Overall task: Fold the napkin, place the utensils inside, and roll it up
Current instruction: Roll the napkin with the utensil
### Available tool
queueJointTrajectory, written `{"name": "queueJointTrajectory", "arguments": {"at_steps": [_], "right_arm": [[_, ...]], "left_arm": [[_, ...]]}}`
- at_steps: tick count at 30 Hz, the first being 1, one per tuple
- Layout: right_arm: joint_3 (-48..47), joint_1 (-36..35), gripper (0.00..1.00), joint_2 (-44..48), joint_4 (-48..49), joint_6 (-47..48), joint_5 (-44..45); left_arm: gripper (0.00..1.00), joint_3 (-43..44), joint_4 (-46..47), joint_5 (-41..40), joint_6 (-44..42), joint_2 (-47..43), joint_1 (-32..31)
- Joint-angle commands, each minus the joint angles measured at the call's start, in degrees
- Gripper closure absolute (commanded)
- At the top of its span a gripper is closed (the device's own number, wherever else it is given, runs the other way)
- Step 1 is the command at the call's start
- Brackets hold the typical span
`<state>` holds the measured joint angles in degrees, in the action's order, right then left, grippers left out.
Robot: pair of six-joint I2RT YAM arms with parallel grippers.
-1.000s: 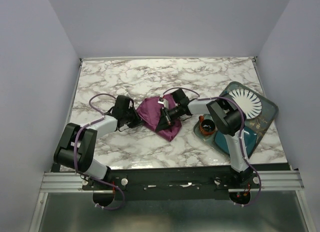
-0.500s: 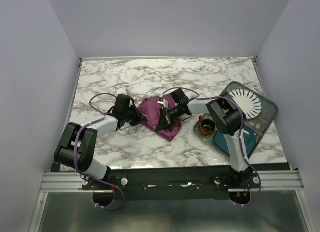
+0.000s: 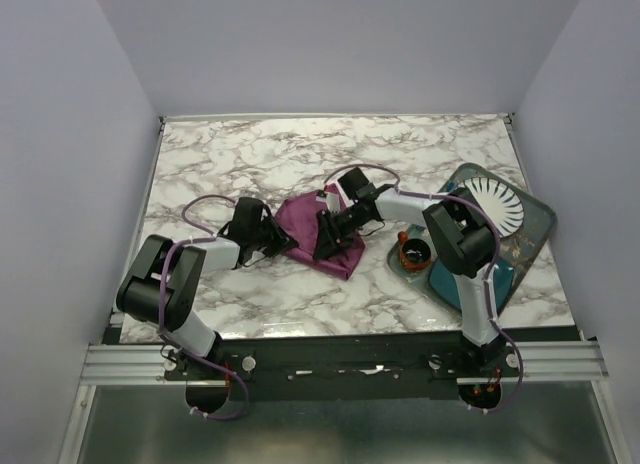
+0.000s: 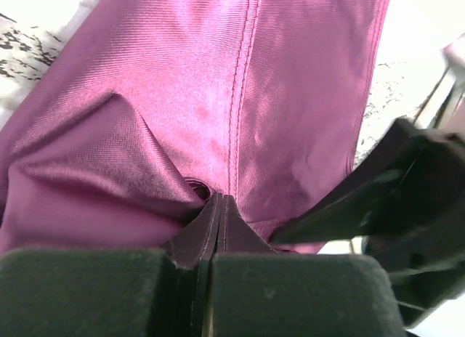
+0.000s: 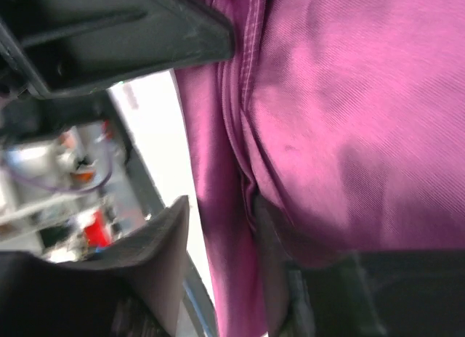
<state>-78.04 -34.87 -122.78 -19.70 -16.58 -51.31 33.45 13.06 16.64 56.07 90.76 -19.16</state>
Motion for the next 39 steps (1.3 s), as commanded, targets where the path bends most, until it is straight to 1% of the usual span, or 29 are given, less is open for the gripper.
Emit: {"name": "queueJointTrajectory", "arguments": {"at_steps": [1,2,3,4,5,6,8,10,13,18,19,20,24,26,27,28,30,31,32,33,34,35,36,37,38,39], "right_arm": [[-5.9,-2.2,0.41,6.1,-15.4,8.4,22.2],[-6.7,-3.6,0.41,6.8,-18.1,10.1,24.9],[-7.2,-4.6,0.39,8.5,-18.7,10.9,31.0],[-7.4,-5.6,0.37,9.5,-19.1,11.6,34.4],[-7.4,-8.3,0.35,10.2,-19.2,13.1,37.7],[-7.5,-9.8,0.32,10.9,-19.0,13.9,43.7],[-7.4,-13.5,0.30,12.4,-17.2,15.3,48.3],[-7.1,-15.5,0.30,12.7,-15.7,15.6,53.4],[-6.2,-18.6,0.29,12.4,-12.7,15.8,59.2],[-4.4,-22.4,0.30,9.1,-8.0,15.6,63.3],[-4.1,-23.0,0.32,8.4,-7.6,15.4,65.4],[-4.1,-23.5,0.32,7.8,-7.1,14.7,65.7],[-2.3,-24.1,0.36,6.6,-4.8,12.8,62.5],[-1.2,-24.1,0.39,6.1,-3.9,11.1,62.7],[-1.2,-24.1,0.42,5.9,-3.9,10.9,63.0],[-0.7,-24.1,0.55,5.7,-3.9,10.5,63.3],[0.2,-23.8,0.65,6.2,-3.4,9.5,63.5],[0.6,-23.3,0.74,6.6,-3.3,9.2,61.6],[1.6,-22.1,0.78,6.9,-2.9,8.7,60.0],[2.7,-21.2,0.83,7.4,-2.0,8.7,57.7],[3.9,-20.2,0.90,8.1,-0.9,8.4,52.2],[5.8,-18.3,0.92,8.9,1.1,8.8,48.6],[6.1,-17.3,0.94,8.8,1.5,9.1,45.4],[6.4,-16.4,0.97,8.6,1.7,9.2,39.7],[7.0,-14.1,0.98,8.5,3.4,9.2,35.8],[8.6,-12.8,0.99,8.4,4.8,8.8,31.3]], "left_arm": [[1.00,-5.1,-4.1,-3.9,0.1,3.5,-0.4],[1.00,-5.2,-3.9,-4.0,-0.1,3.6,-0.4],[1.00,-5.2,-3.9,-3.8,-0.3,3.8,-0.5],[1.00,-4.9,-4.0,-3.6,-0.4,3.8,-0.5],[1.00,-4.9,-4.2,-3.8,-0.5,3.6,-0.5],[1.00,-4.9,-4.2,-3.6,-0.4,3.5,-0.5],[1.00,-4.2,-4.7,-3.4,-0.8,3.7,-0.4],[1.00,-3.5,-5.2,-3.3,-1.1,3.6,-0.5],[1.00,-3.4,-5.6,-3.4,-1.1,3.6,-0.4],[1.00,-3.3,-5.9,-2.9,-1.1,4.3,-0.4],[1.00,-3.2,-5.9,-2.8,-1.1,4.4,-0.5],[1.00,-3.1,-6.1,-2.8,-1.1,4.4,-0.5],[1.00,-3.0,-6.3,-2.7,-0.9,4.2,-0.5],[1.00,-2.8,-6.7,-2.6,-1.0,4.0,-0.4],[1.00,-2.8,-6.7,-2.6,-1.1,3.8,-0.5],[1.00,-2.6,-7.4,-2.7,-1.3,3.1,-0.4],[1.00,-2.3,-9.0,-3.3,-2.1,2.1,-0.4],[1.00,-1.5,-9.9,-3.6,-2.6,0.6,-0.4],[0.99,-0.8,-11.0,-4.1,-3.2,-0.3,-0.4],[0.95,0.0,-13.0,-4.3,-4.7,-1.5,-0.4],[0.91,1.9,-15.2,-5.2,-5.4,-4.2,-0.4],[0.81,2.7,-16.6,-5.7,-6.2,-5.8,-0.3],[0.76,3.7,-18.2,-6.4,-6.9,-7.3,-0.4],[0.73,6.0,-21.2,-7.4,-8.4,-9.9,-0.2],[0.68,7.1,-22.5,-7.9,-9.1,-11.0,-0.3],[0.67,8.1,-23.7,-8.1,-9.6,-11.8,-0.2]]}}
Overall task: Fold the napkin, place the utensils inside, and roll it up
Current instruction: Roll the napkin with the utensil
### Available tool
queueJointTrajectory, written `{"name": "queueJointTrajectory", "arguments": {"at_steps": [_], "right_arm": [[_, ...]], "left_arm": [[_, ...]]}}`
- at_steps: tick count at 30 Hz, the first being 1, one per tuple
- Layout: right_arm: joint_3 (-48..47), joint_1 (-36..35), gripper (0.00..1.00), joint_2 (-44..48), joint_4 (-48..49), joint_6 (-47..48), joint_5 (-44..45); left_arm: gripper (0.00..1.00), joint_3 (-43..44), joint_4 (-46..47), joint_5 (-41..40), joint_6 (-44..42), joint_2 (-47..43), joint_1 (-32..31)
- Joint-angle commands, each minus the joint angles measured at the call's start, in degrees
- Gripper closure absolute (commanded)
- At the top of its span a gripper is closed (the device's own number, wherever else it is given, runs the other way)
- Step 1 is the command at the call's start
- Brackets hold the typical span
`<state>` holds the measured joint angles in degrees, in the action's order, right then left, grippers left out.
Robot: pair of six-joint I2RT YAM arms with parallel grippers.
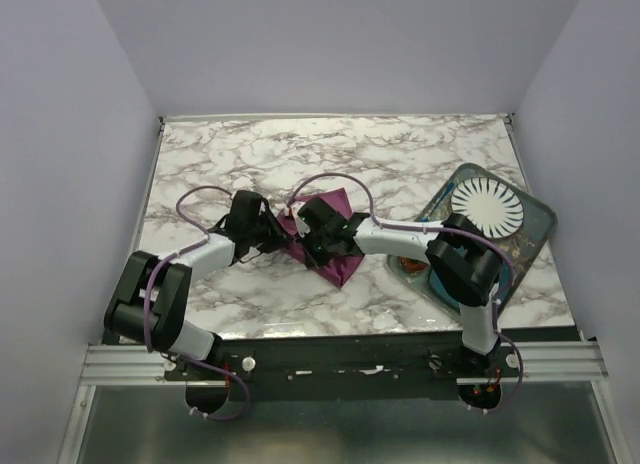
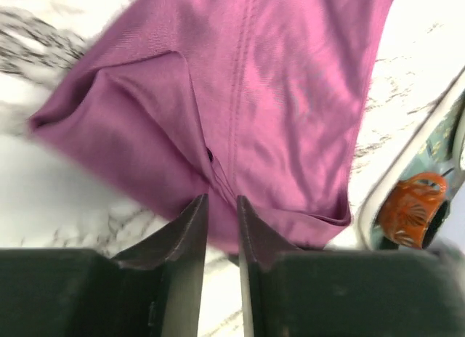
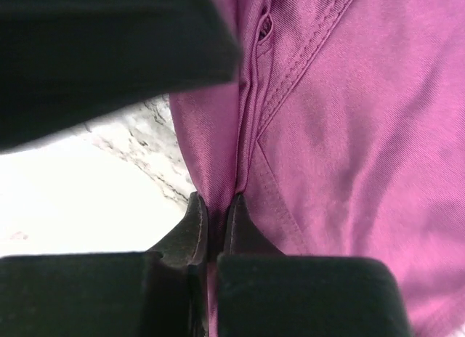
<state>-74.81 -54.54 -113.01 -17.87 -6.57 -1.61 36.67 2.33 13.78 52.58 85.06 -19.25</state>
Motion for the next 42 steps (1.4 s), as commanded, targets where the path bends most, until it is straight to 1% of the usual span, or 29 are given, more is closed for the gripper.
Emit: {"name": "queueJointTrajectory", "arguments": {"at_steps": [1,2,3,4,5,7,9,11,13,15,18,21,22,24,25,26,27,28,30,31,32,35,36,37,39,42], "right_arm": [[6.2,8.2,0.99,-1.6,4.2,-1.8,-26.1],[6.8,10.7,0.99,-1.9,6.7,-2.5,-29.9],[7.0,11.6,1.00,-3.7,7.3,-2.4,-33.9],[7.0,12.6,1.00,-4.6,7.8,-2.7,-40.1],[6.9,13.8,0.99,-5.6,8.7,-2.8,-42.9],[5.9,14.7,0.99,-8.9,8.8,-3.4,-48.1],[4.9,16.0,0.98,-10.7,8.8,-5.0,-50.6],[4.3,16.8,0.98,-12.0,9.0,-6.9,-51.4],[4.1,17.5,0.96,-12.1,9.2,-7.8,-52.9],[3.9,18.1,0.96,-12.1,8.9,-8.7,-53.1],[3.9,18.8,0.93,-11.4,8.3,-9.8,-53.1],[2.0,18.6,0.78,-9.4,2.5,-8.3,-48.9],[1.3,18.5,0.65,-8.5,0.7,-7.9,-44.9],[-1.4,17.5,0.56,-5.1,-5.5,-5.3,-39.6],[-2.3,16.8,0.48,-3.9,-7.3,-4.4,-33.3],[-3.1,15.2,0.45,-2.6,-11.0,-2.4,-30.2],[-4.3,14.3,0.43,-1.5,-12.9,-1.6,-27.2],[-6.5,13.5,0.41,0.0,-14.6,-0.8,-21.0],[-7.9,10.4,0.39,1.2,-17.9,0.6,-14.9],[-8.2,9.2,0.37,2.2,-18.3,1.1,-8.3],[-8.6,6.6,0.35,2.5,-18.5,2.3,-5.5],[-8.7,1.8,0.31,2.7,-16.9,4.0,4.0],[-8.9,0.9,0.30,2.4,-16.6,4.2,6.1],[-9.0,0.1,0.27,2.2,-16.2,4.3,9.6],[-8.6,-1.9,0.23,1.3,-15.2,4.4,11.7],[-7.1,-3.2,0.24,0.1,-12.9,3.7,13.6]], "left_arm": [[0.67,6.6,-14.5,-5.5,-7.0,-7.1,-0.1],[0.67,7.3,-15.0,-4.9,-7.0,-7.3,0.0],[0.67,7.8,-15.2,-4.2,-7.0,-7.1,-0.1],[0.69,8.2,-14.5,-3.1,-7.0,-6.1,-0.1],[0.73,8.0,-13.7,-0.7,-6.1,-5.3,0.0],[0.77,5.9,-8.7,2.0,-4.7,-2.6,-0.1],[0.79,4.5,-3.9,5.1,-2.4,-0.5,-0.1],[0.82,4.1,-0.7,5.1,-2.0,2.8,-0.3],[0.83,3.8,2.2,5.3,-1.2,5.7,-0.3],[0.83,3.3,3.4,5.2,-0.7,7.0,-0.3],[0.86,1.6,4.0,2.5,-0.5,8.5,-0.3],[0.88,-1.6,5.5,0.8,0.2,9.2,-0.3],[0.88,-3.2,6.5,0.8,0.5,9.5,-0.3],[0.89,-4.8,7.8,0.8,1.3,10.2,-0.3],[0.90,-6.0,8.9,0.7,1.6,10.5,-0.4],[0.90,-6.3,9.4,0.9,1.8,11.1,-0.3],[0.91,-6.6,9.7,1.1,1.9,11.4,-0.4],[0.91,-7.1,10.3,1.3,2.1,11.7,-0.4],[0.91,-7.4,10.6,1.3,2.1,12.1,-0.4],[0.91,-7.6,10.8,1.2,2.1,12.1,-0.4],[0.92,-7.6,10.8,1.3,2.0,12.0,-0.4],[0.92,-7.1,10.2,1.2,1.8,11.8,-0.4],[0.92,-6.9,9.9,1.2,1.8,11.6,-0.4],[0.92,-6.3,9.1,1.3,1.6,11.6,-0.4],[0.92,-6.0,8.3,1.2,1.5,11.0,-0.4],[0.93,-5.6,7.3,1.3,1.6,10.3,-0.4]]}}
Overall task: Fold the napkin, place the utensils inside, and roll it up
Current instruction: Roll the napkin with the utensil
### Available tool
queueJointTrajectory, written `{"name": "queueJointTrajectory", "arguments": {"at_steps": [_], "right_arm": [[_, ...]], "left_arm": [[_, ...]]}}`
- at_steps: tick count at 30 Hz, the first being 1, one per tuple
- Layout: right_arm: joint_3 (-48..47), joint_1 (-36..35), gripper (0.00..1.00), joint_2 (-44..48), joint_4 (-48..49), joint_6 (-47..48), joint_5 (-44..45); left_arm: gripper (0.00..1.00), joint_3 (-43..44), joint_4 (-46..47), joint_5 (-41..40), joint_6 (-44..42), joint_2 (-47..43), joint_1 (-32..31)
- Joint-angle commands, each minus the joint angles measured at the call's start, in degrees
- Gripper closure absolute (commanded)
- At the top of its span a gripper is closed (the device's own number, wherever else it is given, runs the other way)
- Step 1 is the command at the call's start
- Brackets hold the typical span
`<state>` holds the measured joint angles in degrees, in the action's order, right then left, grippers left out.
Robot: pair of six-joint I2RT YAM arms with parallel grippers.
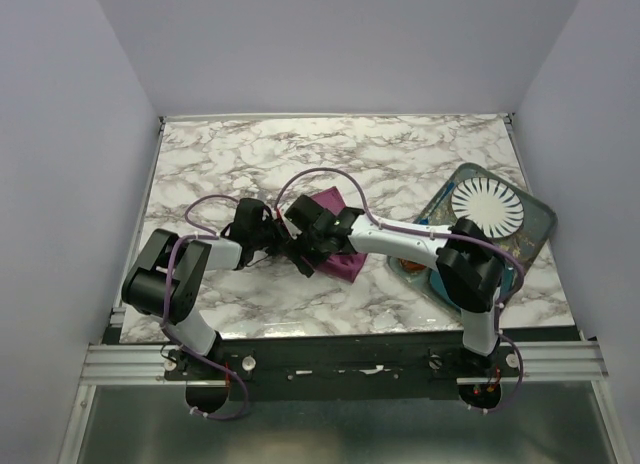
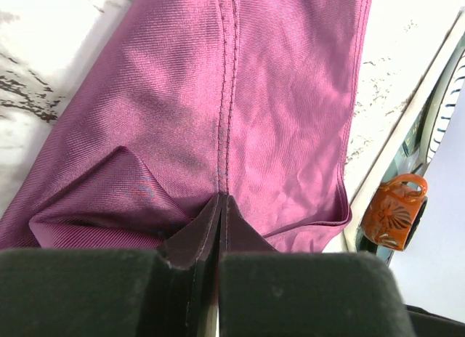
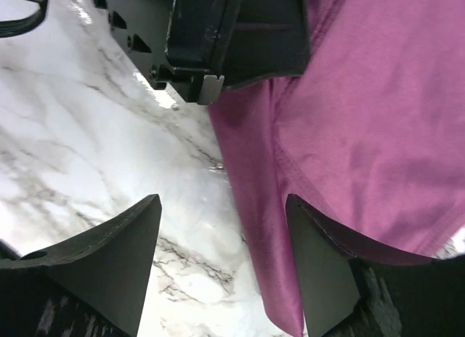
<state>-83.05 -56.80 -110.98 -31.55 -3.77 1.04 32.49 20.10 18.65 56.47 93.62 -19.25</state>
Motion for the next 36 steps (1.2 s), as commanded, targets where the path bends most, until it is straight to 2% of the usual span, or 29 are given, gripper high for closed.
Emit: {"name": "queueJointTrajectory", "arguments": {"at_steps": [1,3,4,6,12,14,16,19,20,22,26,29,32,36], "right_arm": [[1.7,-1.3,0.26,-2.3,1.2,0.5,12.7],[2.4,-1.7,0.29,-3.6,2.9,0.0,13.6],[2.6,-1.7,0.36,-4.2,3.1,-0.5,14.6],[3.0,-1.7,0.41,-5.2,3.7,-1.1,14.1],[6.0,-1.4,0.44,-5.0,7.5,-2.3,8.4],[6.8,-1.0,0.67,-5.2,7.9,-2.8,7.1],[8.1,0.4,0.82,-4.6,8.6,-3.6,5.6],[11.3,3.8,0.88,-2.3,11.2,-3.4,-0.9],[11.7,4.8,0.88,-2.1,11.8,-2.9,-7.9],[10.9,8.5,0.93,-3.5,11.3,-1.3,-15.1],[9.3,15.5,0.94,-7.6,11.2,-0.7,-39.7],[6.2,18.8,0.95,-12.7,9.0,-0.8,-50.1],[4.1,20.6,0.95,-16.2,8.8,-2.9,-57.0],[2.0,22.1,0.93,-19.3,6.9,-5.4,-60.6]], "left_arm": [[0.92,-1.3,-10.9,-3.6,-2.4,1.6,-0.4],[0.93,-1.1,-11.0,-3.5,-2.3,1.0,-0.3],[0.93,-1.1,-11.4,-3.4,-2.3,0.8,-0.4],[0.92,-1.0,-11.7,-3.3,-2.2,0.1,-0.3],[0.92,-0.1,-13.2,-3.0,-2.2,-1.2,-0.3],[0.92,-0.1,-13.4,-3.0,-2.2,-1.9,-0.3],[0.91,0.2,-14.8,-3.6,-3.2,-3.2,-0.3],[0.87,2.7,-19.3,-5.3,-5.0,-6.9,-0.3],[0.84,4.4,-20.0,-5.7,-6.5,-9.0,-0.3],[0.82,6.0,-24.4,-6.7,-8.0,-10.9,-0.3],[0.77,8.4,-26.9,-6.9,-9.2,-14.7,-0.3],[0.77,7.3,-23.9,-4.7,-7.3,-13.4,-0.3],[0.80,6.0,-18.1,-1.9,-4.5,-9.8,-0.3],[0.81,5.7,-11.1,0.6,-2.2,-5.1,-0.4]]}}
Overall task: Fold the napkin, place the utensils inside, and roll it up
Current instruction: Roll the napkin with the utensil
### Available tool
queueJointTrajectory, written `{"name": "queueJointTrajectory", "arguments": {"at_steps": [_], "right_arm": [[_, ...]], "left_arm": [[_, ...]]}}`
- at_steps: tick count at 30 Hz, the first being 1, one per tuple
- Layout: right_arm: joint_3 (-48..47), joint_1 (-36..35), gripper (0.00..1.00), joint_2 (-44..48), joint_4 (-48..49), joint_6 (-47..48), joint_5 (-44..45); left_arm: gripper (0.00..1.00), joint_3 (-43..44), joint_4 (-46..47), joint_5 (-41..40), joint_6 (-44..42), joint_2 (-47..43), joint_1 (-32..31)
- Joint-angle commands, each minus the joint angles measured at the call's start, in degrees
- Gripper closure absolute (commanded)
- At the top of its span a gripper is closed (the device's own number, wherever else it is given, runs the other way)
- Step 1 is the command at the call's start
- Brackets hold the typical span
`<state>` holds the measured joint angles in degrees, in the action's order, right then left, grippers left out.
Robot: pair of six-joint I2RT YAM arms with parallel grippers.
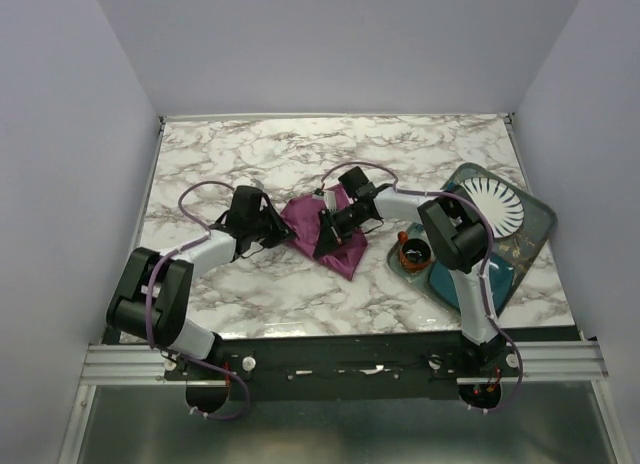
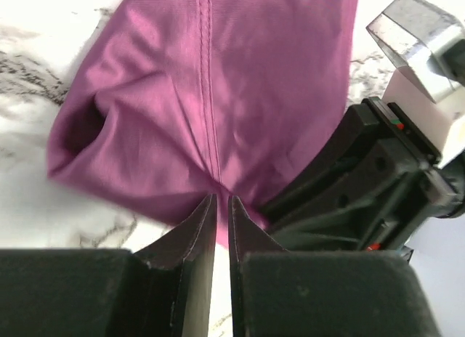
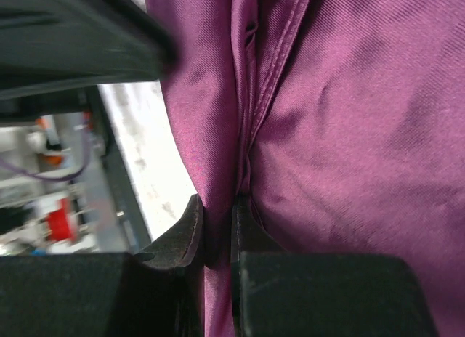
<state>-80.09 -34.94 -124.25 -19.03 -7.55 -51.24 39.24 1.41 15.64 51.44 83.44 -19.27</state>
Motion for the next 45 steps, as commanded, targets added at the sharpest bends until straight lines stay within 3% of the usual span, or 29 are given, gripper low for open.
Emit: {"name": "queueJointTrajectory", "arguments": {"at_steps": [1,6,9,13,16,19,25,29,37,40,43,44,45], "right_arm": [[-1.2,0.3,0.93,-6.2,-5.9,-1.7,-8.3],[-2.3,0.7,0.87,-5.7,-10.7,-1.0,-3.8],[-3.0,0.7,0.73,-3.2,-13.1,-1.0,3.1],[-3.1,0.0,0.44,5.2,-15.3,-1.1,9.9],[-5.2,-1.4,0.34,8.5,-18.8,0.2,16.5],[-6.5,-3.5,0.31,12.0,-21.4,1.5,24.1],[-3.3,-14.7,0.23,15.1,-17.5,3.5,50.9],[-3.0,-19.4,0.22,12.6,-14.7,3.1,61.4],[-0.6,-21.8,0.26,8.0,-10.9,1.2,64.2],[0.5,-21.8,0.35,6.5,-10.0,1.5,64.3],[2.0,-21.7,0.59,6.6,-8.3,1.5,62.2],[2.2,-21.7,0.73,6.9,-8.0,1.4,61.7],[2.4,-21.2,0.75,7.3,-8.0,1.5,59.1]], "left_arm": [[0.81,-0.8,8.4,3.2,2.8,5.9,-0.6],[0.82,-2.0,9.3,1.2,2.3,10.2,-0.6],[0.83,-4.9,10.2,-0.2,2.8,11.4,-0.5],[0.84,-8.4,13.0,-0.1,3.8,12.6,-0.6],[0.85,-10.2,14.3,0.0,4.3,13.4,-0.6],[0.86,-10.9,14.6,-0.2,4.2,13.7,-0.6],[0.86,-10.9,14.1,0.1,4.2,13.2,-0.6],[0.86,-10.8,13.6,0.3,4.4,12.6,-0.6],[0.86,-10.2,12.4,0.4,4.5,11.4,-0.5],[0.86,-10.2,12.0,0.9,4.7,11.0,-0.4],[0.86,-10.0,11.0,1.2,4.6,9.6,-0.3],[0.85,-9.5,10.2,0.9,3.8,7.8,-0.2],[0.84,-9.2,9.1,0.4,3.0,6.6,-0.2]]}}
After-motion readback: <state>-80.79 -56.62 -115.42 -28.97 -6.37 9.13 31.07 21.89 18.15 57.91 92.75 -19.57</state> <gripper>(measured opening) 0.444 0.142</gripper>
